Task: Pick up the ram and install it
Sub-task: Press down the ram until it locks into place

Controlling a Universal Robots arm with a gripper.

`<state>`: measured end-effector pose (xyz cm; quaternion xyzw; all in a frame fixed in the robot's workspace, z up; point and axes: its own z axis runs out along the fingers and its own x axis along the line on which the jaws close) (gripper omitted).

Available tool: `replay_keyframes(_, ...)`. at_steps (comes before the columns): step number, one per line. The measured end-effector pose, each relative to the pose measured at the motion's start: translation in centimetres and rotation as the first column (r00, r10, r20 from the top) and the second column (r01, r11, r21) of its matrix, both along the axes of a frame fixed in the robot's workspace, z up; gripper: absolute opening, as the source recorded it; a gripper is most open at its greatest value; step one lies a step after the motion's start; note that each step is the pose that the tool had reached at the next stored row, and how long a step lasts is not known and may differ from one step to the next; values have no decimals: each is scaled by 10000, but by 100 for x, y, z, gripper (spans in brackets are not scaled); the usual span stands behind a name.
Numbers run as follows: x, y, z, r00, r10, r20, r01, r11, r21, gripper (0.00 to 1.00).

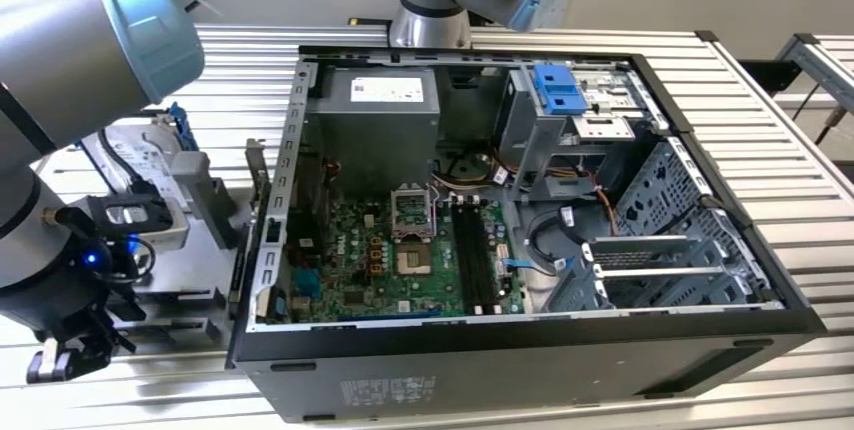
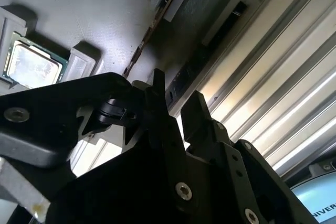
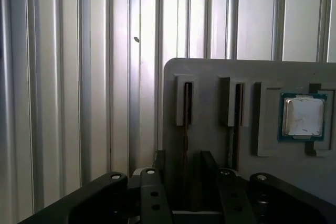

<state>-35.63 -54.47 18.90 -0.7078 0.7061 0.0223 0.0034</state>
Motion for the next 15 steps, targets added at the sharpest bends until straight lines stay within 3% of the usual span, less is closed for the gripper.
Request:
replay_keyframes(11, 0, 0, -1, 10000, 0, 1, 0, 10000, 17, 100)
replay_keyframes(15, -43, 0, -1, 10000, 0, 2, 0, 10000, 17, 100)
